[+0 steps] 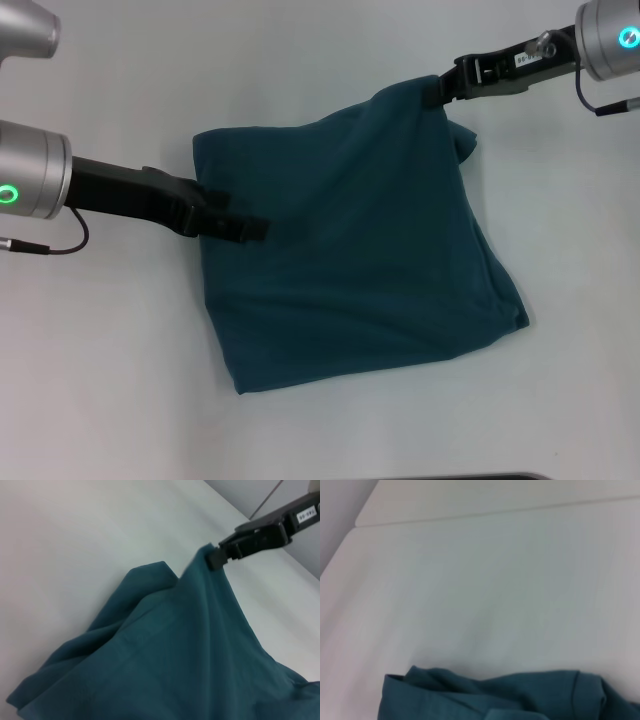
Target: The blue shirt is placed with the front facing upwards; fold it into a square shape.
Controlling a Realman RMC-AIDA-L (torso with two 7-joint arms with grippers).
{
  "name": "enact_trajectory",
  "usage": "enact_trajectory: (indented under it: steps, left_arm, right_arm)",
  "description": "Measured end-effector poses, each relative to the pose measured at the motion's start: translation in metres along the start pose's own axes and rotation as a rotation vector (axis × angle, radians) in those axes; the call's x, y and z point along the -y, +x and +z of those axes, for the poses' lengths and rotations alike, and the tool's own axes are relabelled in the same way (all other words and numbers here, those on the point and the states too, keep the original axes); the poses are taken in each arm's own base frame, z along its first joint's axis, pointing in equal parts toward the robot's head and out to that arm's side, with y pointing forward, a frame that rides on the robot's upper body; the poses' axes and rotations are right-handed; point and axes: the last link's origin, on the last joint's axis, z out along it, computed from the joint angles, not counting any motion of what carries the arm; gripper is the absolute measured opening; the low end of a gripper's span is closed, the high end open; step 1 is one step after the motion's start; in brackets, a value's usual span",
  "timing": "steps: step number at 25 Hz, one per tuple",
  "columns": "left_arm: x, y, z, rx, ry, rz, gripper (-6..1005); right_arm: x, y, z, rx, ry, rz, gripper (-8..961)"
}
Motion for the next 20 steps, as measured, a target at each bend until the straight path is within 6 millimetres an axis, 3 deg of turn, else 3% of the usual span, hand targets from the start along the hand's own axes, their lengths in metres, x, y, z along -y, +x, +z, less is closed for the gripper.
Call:
enact_trajectory:
  steps: [20]
  left_arm:
    - [0.001, 0.007, 0.001, -0.008, 0.012, 0.013, 845]
  right_arm:
    - [0.015, -0.017, -0.009, 0.062, 0.103, -0.025, 50]
